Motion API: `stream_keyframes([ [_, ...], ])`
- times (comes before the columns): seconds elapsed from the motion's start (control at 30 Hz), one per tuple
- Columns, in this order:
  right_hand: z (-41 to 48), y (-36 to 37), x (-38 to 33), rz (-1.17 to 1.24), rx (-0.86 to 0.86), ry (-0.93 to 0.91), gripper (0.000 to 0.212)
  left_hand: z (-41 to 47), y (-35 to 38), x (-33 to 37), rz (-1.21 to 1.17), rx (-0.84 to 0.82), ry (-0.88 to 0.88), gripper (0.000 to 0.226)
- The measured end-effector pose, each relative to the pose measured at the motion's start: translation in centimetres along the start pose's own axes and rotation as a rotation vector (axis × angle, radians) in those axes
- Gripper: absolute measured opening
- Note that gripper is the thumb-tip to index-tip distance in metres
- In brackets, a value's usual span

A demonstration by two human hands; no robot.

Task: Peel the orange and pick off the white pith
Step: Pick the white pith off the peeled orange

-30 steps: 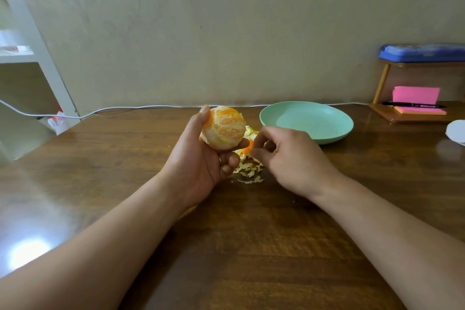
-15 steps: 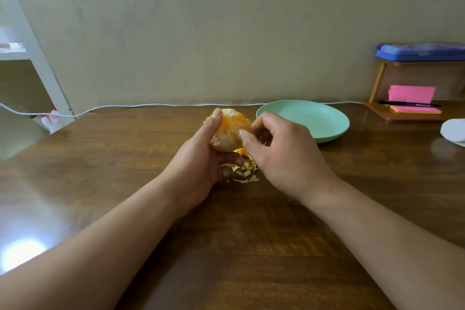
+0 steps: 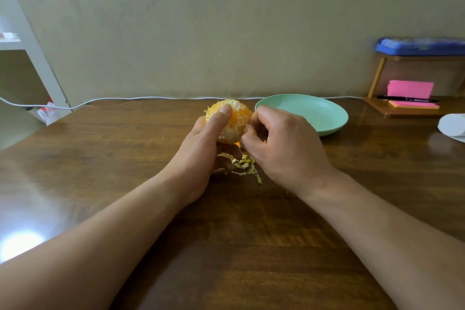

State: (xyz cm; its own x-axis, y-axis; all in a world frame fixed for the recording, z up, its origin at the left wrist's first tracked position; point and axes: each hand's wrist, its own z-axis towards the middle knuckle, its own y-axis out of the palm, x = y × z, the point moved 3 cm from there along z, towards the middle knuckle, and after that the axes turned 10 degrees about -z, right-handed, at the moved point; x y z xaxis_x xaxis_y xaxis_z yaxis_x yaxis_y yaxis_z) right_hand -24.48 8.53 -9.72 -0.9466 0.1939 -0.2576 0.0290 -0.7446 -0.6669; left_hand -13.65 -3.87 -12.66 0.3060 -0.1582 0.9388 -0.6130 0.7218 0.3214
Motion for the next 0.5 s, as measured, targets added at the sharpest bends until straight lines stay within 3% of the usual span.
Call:
stream_keyframes([
  [0.27,0.01,0.21,0.5,0.041,-0.013,0.006,0.016,-0.08,-0.09,-0.03,-0.032,0.01,-0.014,0.061],
  [0.5,0.09,0.03,0.39,0.015,0.003,-0.029,0.013,-0.18,-0.21,0.28,-0.004,0.053,-0.001,0.074],
])
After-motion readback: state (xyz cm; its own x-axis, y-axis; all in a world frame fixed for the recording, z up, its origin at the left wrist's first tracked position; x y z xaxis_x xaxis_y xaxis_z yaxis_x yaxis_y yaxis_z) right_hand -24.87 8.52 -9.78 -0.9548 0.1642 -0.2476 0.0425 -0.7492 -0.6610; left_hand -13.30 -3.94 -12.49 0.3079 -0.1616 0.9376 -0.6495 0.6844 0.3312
